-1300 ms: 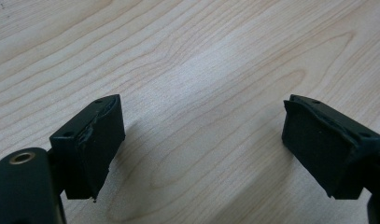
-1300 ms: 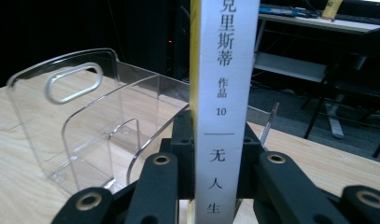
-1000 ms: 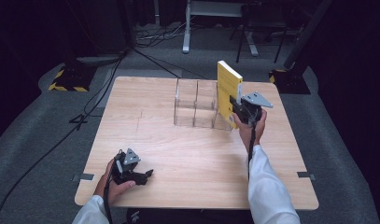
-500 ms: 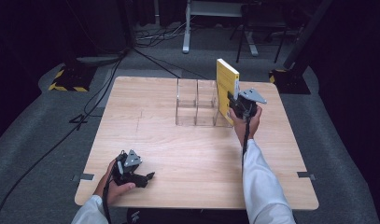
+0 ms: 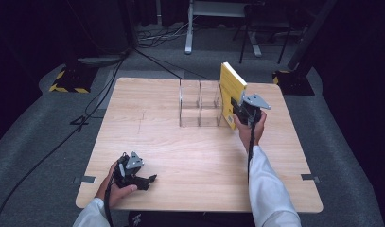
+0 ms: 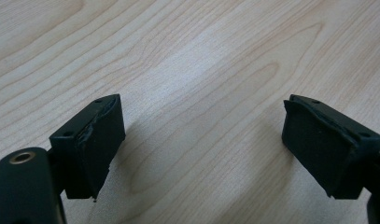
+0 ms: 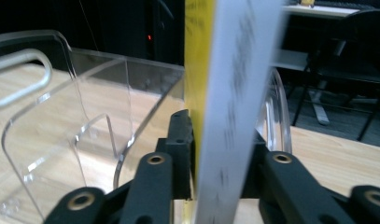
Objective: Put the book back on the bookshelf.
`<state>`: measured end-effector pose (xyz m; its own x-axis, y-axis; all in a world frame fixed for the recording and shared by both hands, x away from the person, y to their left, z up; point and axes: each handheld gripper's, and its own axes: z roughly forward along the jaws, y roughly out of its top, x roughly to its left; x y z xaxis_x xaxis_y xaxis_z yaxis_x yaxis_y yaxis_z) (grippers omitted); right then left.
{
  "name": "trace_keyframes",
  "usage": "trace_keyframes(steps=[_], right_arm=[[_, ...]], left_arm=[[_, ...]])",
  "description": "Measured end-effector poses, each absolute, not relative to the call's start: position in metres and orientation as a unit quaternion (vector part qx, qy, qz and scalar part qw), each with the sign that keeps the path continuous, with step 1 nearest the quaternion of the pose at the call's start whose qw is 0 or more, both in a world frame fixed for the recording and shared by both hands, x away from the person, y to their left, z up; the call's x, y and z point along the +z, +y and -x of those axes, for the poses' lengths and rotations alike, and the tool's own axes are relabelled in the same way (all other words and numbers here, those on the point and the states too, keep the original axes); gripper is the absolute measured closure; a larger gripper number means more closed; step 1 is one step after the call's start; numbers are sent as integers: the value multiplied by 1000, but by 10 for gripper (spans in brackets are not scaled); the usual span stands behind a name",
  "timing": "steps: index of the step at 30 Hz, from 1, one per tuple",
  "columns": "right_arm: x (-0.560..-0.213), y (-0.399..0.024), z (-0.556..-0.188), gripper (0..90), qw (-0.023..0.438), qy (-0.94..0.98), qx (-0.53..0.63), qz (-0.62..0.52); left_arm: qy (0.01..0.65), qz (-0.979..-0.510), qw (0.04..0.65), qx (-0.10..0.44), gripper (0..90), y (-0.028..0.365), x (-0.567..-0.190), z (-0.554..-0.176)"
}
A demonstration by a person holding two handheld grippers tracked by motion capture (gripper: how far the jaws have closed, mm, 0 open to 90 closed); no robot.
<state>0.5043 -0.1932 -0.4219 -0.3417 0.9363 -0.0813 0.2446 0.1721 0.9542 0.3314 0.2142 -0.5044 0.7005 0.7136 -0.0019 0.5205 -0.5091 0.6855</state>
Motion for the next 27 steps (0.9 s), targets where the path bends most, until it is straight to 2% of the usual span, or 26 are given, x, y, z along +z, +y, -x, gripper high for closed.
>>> trace_keyframes(steps=[10, 14, 27], right_arm=[[-422, -201, -502, 699, 374, 679, 454, -440], [-422, -199, -500, 603, 365, 683, 456, -439], [-419, -204, -481, 467, 355, 707, 444, -420]], left_arm=[[360, -857, 340, 142, 137, 214, -504, -331], [360, -857, 340, 142, 137, 214, -504, -331], [360, -857, 340, 142, 137, 214, -504, -331]])
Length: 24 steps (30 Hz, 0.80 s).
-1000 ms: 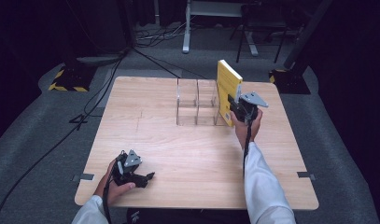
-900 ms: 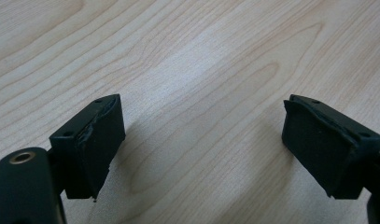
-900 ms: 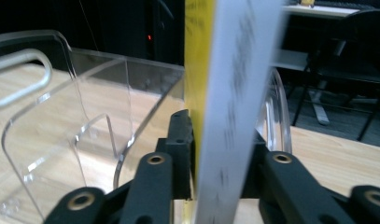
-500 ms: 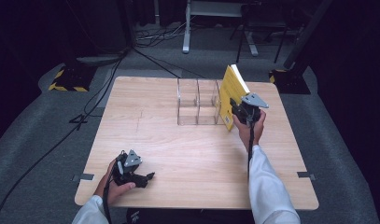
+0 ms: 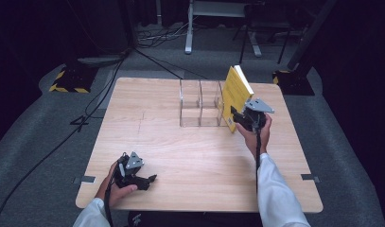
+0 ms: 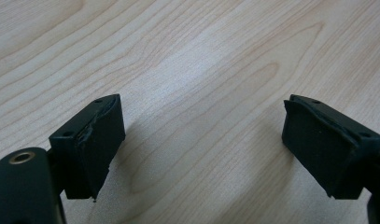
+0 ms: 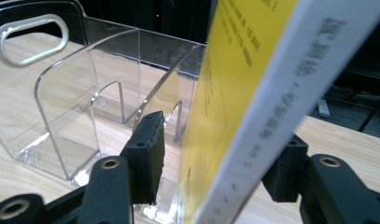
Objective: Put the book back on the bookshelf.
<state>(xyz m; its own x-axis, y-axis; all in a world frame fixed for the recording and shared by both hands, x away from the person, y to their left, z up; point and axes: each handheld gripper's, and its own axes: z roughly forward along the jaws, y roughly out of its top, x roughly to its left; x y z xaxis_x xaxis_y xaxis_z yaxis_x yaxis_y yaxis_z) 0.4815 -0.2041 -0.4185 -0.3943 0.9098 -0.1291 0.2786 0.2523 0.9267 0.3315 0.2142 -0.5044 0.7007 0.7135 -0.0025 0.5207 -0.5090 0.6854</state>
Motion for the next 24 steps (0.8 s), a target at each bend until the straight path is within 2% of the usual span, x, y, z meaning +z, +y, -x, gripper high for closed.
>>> trace_keyframes(steps=[6, 13, 24], right_arm=[[-415, -217, -475, 406, 345, 705, 443, -434], [-413, -224, -472, 387, 333, 709, 446, -434], [-406, -230, -458, 308, 314, 731, 448, -408]], left_arm=[[360, -857, 340, 142, 137, 214, -504, -331], [360, -857, 340, 142, 137, 214, -504, -332], [360, -857, 340, 142, 137, 214, -504, -332]])
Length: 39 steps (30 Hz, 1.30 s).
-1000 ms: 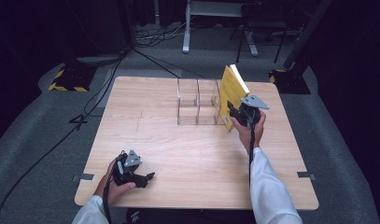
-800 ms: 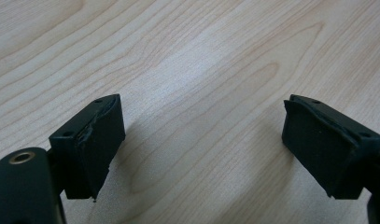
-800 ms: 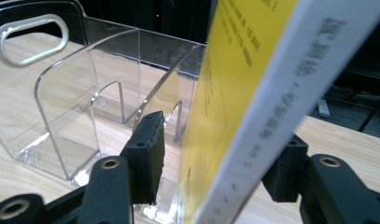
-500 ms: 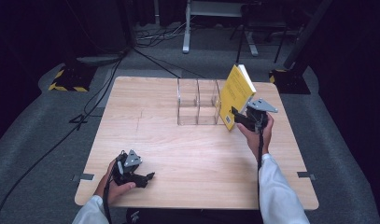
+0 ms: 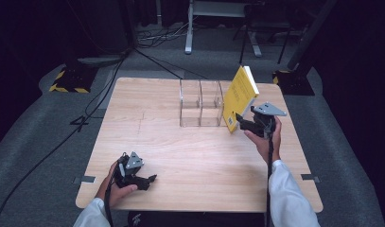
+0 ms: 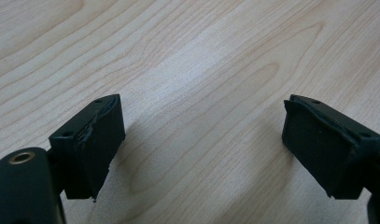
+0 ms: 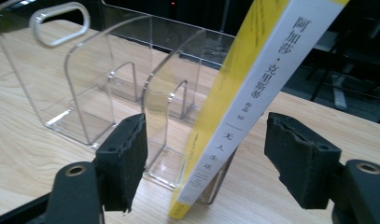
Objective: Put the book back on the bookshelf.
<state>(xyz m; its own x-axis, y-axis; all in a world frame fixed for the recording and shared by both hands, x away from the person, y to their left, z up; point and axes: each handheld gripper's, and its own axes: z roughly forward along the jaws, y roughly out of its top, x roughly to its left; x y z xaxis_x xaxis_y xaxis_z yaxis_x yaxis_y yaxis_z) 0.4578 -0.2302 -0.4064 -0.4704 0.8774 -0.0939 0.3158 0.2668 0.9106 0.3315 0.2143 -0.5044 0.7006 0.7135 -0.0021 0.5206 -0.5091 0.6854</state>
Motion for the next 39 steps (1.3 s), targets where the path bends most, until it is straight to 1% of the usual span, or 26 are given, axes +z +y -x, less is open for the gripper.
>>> trace_keyframes(steps=[10, 11, 18, 21, 28, 29, 36, 39], right_arm=[[-396, -236, -445, 288, 295, 757, 443, -380], [-395, -237, -442, 274, 288, 761, 448, -371], [-392, -239, -432, 264, 295, 776, 432, -351], [-390, -244, -426, 262, 280, 780, 441, -345], [-391, -251, -417, 263, 287, 793, 426, -328], [-392, -253, -414, 266, 298, 795, 417, -325], [-397, -261, -406, 267, 289, 805, 410, -316], [-398, -262, -401, 267, 292, 808, 406, -311]], left_arm=[[360, -857, 340, 142, 137, 214, -504, -332], [360, -857, 340, 142, 137, 214, -504, -332], [360, -857, 340, 142, 137, 214, -504, -332], [365, -854, 343, 138, 132, 213, -505, -331], [366, -854, 343, 138, 131, 213, -505, -331], [365, -854, 343, 138, 131, 213, -505, -331], [366, -854, 343, 138, 130, 213, -505, -331], [366, -854, 343, 138, 131, 213, -505, -331]])
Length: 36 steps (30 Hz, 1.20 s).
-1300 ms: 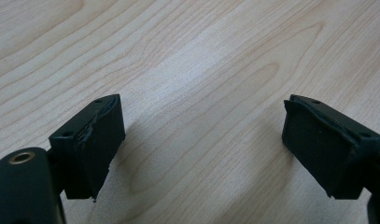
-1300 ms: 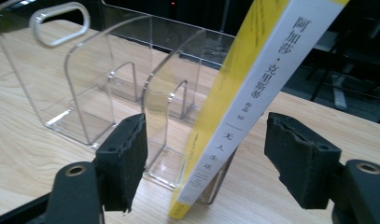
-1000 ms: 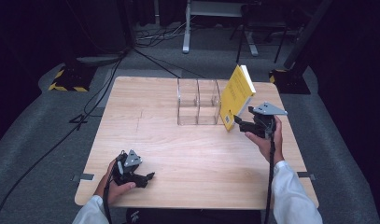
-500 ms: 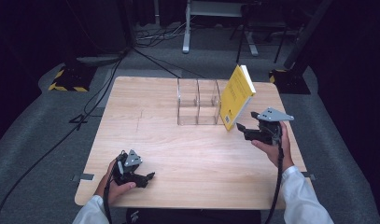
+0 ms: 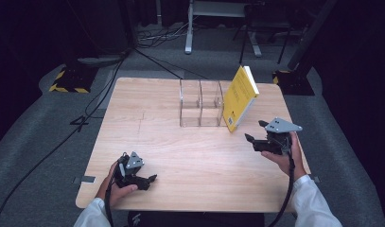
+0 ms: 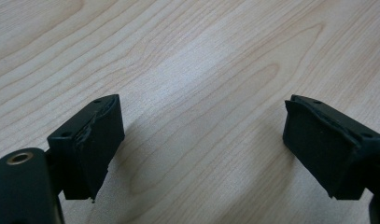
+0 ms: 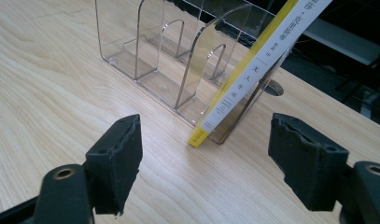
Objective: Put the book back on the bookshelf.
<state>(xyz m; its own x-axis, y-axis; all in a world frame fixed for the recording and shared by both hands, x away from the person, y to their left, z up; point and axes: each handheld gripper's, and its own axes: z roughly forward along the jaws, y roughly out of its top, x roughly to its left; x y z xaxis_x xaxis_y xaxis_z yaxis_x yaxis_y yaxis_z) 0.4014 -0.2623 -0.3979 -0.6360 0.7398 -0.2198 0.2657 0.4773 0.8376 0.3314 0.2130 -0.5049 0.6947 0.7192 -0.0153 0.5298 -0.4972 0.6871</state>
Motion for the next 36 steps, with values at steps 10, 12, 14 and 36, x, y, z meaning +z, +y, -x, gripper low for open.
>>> trace_keyframes(steps=[10, 12, 14, 36], right_arm=[[-410, -272, -383, 262, 297, 822, 385, -297], [-415, -276, -379, 262, 300, 824, 376, -301], [-419, -279, -377, 262, 305, 825, 365, -304], [-471, -335, -350, 260, 295, 817, 341, -358]], left_arm=[[365, -854, 343, 138, 130, 213, -505, -331], [365, -854, 343, 138, 131, 213, -505, -331], [365, -854, 343, 138, 130, 213, -505, -331], [366, -854, 343, 138, 130, 213, -505, -331]])
